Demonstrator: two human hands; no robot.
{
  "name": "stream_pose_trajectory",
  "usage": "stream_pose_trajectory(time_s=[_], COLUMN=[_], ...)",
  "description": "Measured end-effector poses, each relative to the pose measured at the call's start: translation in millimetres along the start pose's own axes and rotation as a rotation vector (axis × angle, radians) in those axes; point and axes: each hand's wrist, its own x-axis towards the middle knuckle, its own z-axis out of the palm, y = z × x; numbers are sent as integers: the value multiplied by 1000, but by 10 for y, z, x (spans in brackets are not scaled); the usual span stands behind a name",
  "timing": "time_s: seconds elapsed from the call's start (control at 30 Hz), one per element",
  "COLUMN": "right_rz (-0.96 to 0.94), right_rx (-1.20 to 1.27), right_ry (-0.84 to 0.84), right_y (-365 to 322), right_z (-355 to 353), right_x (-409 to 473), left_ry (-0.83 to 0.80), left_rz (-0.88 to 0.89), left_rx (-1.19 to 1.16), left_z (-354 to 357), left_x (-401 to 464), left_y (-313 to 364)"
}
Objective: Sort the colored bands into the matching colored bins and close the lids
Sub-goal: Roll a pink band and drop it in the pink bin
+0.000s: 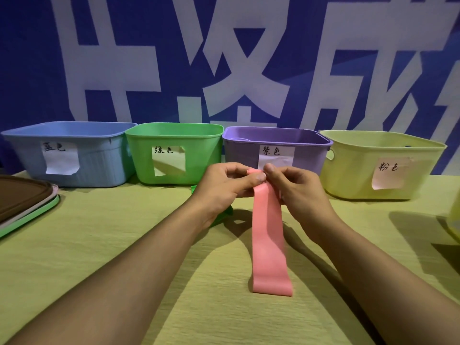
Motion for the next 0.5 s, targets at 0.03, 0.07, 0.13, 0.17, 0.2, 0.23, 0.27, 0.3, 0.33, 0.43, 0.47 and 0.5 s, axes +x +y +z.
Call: stream_pose_trajectory(time_s=[0.03,0.07,0.13,0.17,0.2,0.23,0.27,0.3,0.33,0.43,0.47,0.5], right_rz=[-3,-5,-7,-10,-14,-19,-22,-24,-24,-42,-49,-56], right_rx=[16,34,64,75,86,94,104,112,114,106,107,107], right_ry=[-7,-9,-4,-1,0,0,-2,-2,-1,-2,-5,-8], right_y=[8,10,14,20,17,19,14,19,22,34,31,35], right_z=[-3,-4,-3,-2,2,3,4,3,-1,-17,-17,-19], right_x=[6,8,15,19,17,19,15,18,21,30,29,32], left_ry=[1,1,-1,-3,-7,-14,-24,-36,-44,-55,-58,-59], left_rz=[0,3,8,7,4,-4,-14,-25,-33,-67,-86,-108], left_rx=[-8,-14,-24,-33,-45,-61,-79,-95,-105,-116,-122,-124], left_z=[-7,-11,-13,-13,-14,-16,-22,-26,-28,-4,5,13], left_x=[4,10,10,7,9,10,11,8,12,-1,-6,-12], left_y=[-3,-5,-1,1,-1,-2,-1,5,8,42,50,58])
